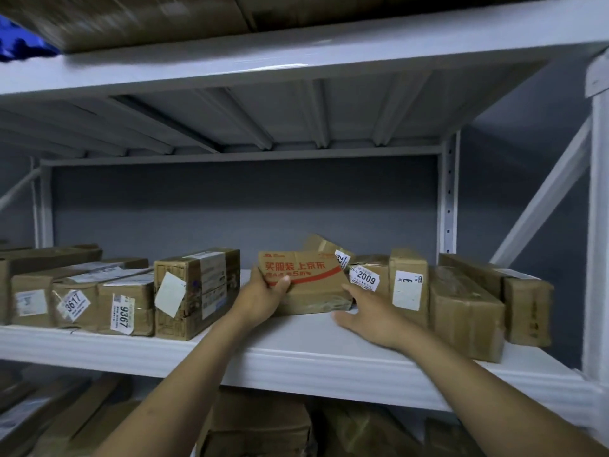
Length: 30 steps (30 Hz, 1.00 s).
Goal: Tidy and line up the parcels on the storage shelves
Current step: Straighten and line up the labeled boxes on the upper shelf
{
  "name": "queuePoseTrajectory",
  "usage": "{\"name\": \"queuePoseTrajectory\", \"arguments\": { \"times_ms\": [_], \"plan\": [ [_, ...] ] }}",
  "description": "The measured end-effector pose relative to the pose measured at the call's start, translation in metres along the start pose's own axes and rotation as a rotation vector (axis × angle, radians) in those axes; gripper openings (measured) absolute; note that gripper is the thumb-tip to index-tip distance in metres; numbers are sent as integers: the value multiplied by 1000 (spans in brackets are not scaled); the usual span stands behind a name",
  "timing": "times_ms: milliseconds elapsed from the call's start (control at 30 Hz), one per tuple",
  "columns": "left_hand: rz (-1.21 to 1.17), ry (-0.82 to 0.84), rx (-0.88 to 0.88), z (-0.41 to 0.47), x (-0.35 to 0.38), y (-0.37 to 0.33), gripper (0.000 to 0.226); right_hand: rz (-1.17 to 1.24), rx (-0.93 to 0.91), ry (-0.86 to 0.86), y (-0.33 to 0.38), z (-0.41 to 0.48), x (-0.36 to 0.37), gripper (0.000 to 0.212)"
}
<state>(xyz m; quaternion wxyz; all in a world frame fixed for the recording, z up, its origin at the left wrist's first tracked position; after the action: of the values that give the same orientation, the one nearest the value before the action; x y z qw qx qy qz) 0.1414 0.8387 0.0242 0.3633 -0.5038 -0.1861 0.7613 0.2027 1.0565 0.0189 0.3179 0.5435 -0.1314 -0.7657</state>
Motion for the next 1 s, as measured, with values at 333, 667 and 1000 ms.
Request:
{"name": "queuePoseTrajectory", "arguments": {
  "times_ms": [333,667,1000],
  "plan": [
    [-610,-101,-17,-12,-2,4,62,545,-75,-339,6,3,-5,66],
    [-524,-110,196,-27,-4,-6,114,319,-177,-546,17,-25,-13,70],
    [-663,6,238,-33,-6,-10,66,-111,-421,-609,18,-30,-3,74]
  ]
}}
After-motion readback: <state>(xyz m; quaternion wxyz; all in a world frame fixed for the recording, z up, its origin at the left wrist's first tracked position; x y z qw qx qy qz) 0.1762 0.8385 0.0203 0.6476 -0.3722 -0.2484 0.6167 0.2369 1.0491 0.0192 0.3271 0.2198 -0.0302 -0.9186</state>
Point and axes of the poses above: each hand's wrist, its own z-axis towards the middle knuckle, its own x-axis out of the palm, y = z × x, the point moved 2 cm from there along z, towards the middle knuckle, and after that the axes turned 7 degrees about z, right-handed, at the moved point
